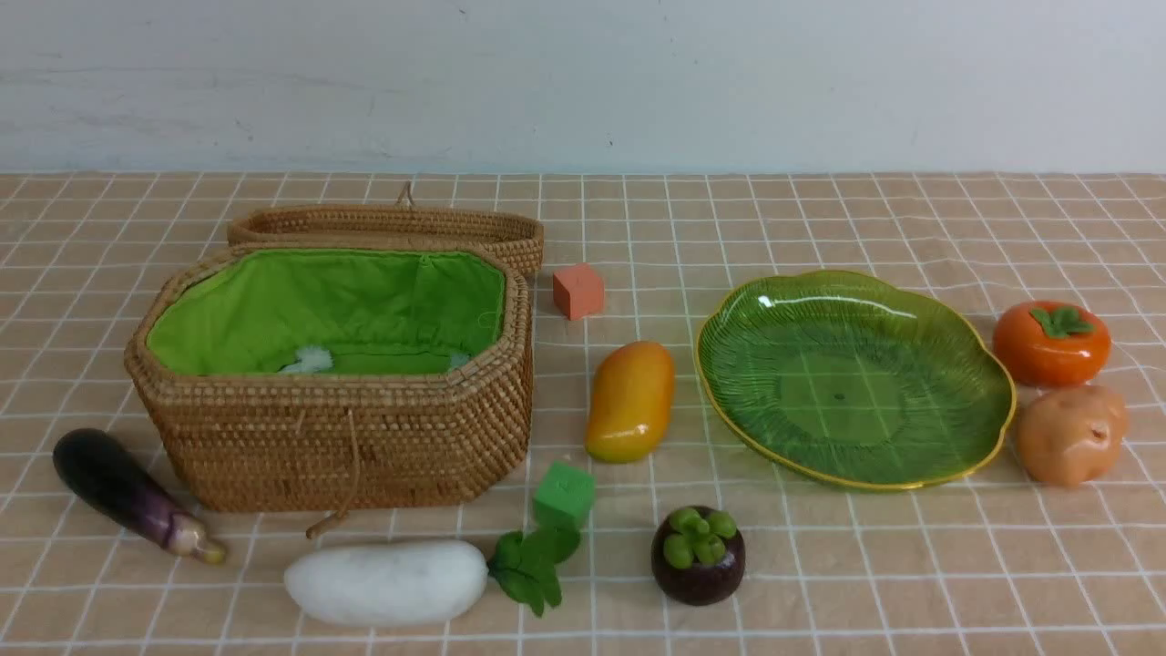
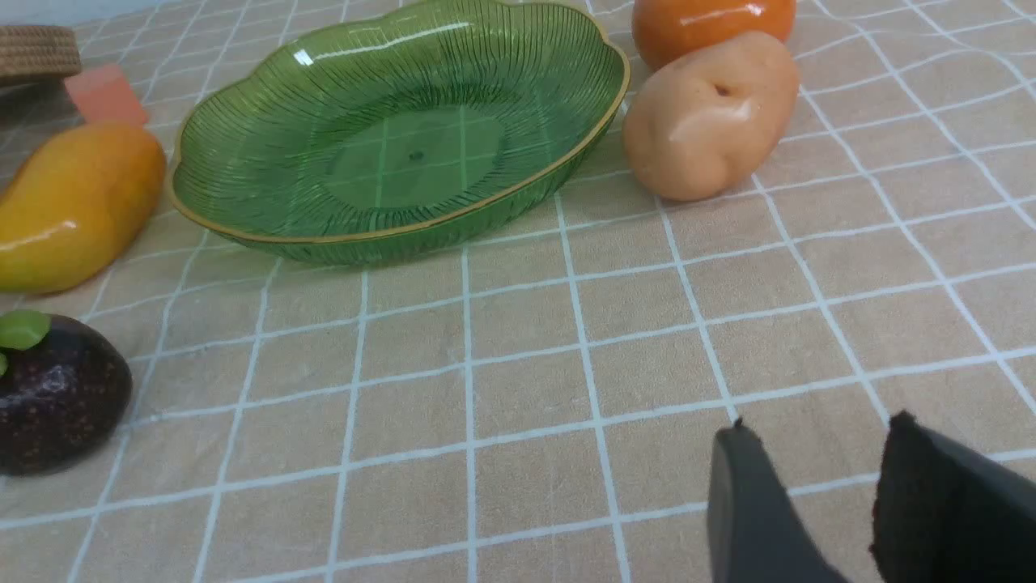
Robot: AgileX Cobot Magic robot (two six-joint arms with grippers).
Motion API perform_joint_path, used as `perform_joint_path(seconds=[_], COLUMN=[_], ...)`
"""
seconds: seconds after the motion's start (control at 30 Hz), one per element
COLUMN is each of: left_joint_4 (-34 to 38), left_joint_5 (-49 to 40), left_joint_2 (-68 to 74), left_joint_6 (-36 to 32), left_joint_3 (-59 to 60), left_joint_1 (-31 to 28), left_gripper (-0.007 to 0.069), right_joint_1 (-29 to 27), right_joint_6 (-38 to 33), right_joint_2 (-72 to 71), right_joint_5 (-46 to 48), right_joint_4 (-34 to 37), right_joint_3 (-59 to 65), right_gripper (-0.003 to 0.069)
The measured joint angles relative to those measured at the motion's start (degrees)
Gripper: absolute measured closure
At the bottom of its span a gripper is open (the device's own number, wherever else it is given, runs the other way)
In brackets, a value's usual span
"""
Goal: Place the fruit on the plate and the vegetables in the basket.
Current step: Use the left arm to grab an eggplant and put it into the left basket
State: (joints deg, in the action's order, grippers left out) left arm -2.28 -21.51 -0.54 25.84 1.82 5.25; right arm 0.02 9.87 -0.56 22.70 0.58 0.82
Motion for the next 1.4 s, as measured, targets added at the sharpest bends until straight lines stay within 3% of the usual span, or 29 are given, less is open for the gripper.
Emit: perform_joint_path(seconds=[0.87,0.93,1.2,1.33,1.4], left_joint_4=[-0.96,0.03,12.71,13.94,12.8], left_joint_5=[2.68,5.46,25.64,24.85,19.25], left_joint_2=[0.0,0.0,0.0,0.0,1.34], left_joint_6=[-0.33,0.79,16.0,19.64,19.41], left_joint_3=[0.0,0.0,0.0,-1.54,-5.19], left_joint_1=[0.0,0.0,0.0,0.0,0.0], left_gripper=[0.0386,0.0386,0.0386,0.0413,0.0484], right_joint_1=[0.0,0.0,0.0,0.0,0.0], right_joint_6=[0.0,0.0,0.0,0.0,0.0], right_joint_2=[0.0,0.0,0.0,0.0,0.0], right_joint_5=[0.0,0.0,0.0,0.0,0.0], right_joint_4=[0.0,0.0,0.0,0.0,0.0], right_joint_3=[0.0,0.0,0.0,0.0,0.0], right_gripper=[0.0417,0.0417,0.0417,0.0417,0.0417])
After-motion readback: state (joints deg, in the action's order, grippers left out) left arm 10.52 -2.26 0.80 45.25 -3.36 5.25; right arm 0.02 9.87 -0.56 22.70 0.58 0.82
